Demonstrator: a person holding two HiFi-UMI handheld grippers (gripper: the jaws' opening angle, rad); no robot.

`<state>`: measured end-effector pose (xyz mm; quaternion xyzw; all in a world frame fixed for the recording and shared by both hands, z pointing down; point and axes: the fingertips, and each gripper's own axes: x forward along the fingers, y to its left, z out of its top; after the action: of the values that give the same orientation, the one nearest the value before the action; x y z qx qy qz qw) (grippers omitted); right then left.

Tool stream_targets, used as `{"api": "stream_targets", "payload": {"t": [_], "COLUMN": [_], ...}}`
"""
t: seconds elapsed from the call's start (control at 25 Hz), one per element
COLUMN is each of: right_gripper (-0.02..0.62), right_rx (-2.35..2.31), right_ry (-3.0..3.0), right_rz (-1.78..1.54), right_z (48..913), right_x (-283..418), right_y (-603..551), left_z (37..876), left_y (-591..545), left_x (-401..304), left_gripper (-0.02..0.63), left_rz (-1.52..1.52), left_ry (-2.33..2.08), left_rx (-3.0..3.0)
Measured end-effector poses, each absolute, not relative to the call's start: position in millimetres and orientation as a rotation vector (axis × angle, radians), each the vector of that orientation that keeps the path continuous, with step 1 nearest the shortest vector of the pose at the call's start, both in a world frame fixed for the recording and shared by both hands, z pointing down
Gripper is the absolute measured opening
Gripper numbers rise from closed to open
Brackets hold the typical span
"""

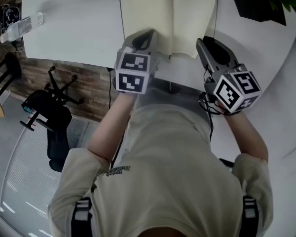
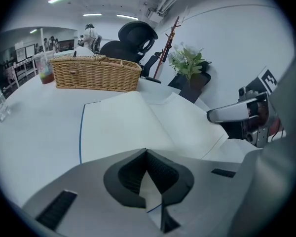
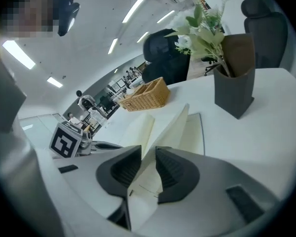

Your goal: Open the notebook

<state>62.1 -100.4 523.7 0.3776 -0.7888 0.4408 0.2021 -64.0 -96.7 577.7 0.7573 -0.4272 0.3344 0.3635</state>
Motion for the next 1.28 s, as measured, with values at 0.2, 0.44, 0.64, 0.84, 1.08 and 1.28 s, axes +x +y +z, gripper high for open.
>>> {"api": "stream_targets", "payload": {"t": [0.2,0.44,0.64,0.84,1.08,1.28], "right_gripper": [0.132,0.137,0.137,0.137,0.138,0.138], "right_rx": [1.046,0.973,0.817,0.732,0.642,0.612], "right_ry": [-2.227,-2.288,-2.352,-2.366,-2.337,-2.312], "right_rz": [1.279,1.234,1.213,1.143,1.074,1.059], "right_z": [523.7,517.9,513.3,515.2,527.3,539.4], "right_x": [46.0,20.7,-17.5,-45.0,-65.8,-77.9], "right_y": [-103.2,-106.8,-100.8,-97.6,-88.7,-86.1], "left_z": [577.3,579.0,575.9,569.6,570.8,572.2], "left_y": [-94.6,-92.5,-88.1,-84.6,-81.7,-80.5], "left_x": [-74.0,-83.3,-91.0,-103.2,-114.4,-116.2], "left_gripper": [0.002,0.0,0.0,0.0,0.0,0.0], "left_rz": [0.843,0.814,0.783,0.731,0.677,0.636], "left_ry": [-1.109,-1.127,-1.138,-1.158,-1.168,-1.156], "left_rx": [1.938,1.916,1.901,1.887,1.871,1.86]}}
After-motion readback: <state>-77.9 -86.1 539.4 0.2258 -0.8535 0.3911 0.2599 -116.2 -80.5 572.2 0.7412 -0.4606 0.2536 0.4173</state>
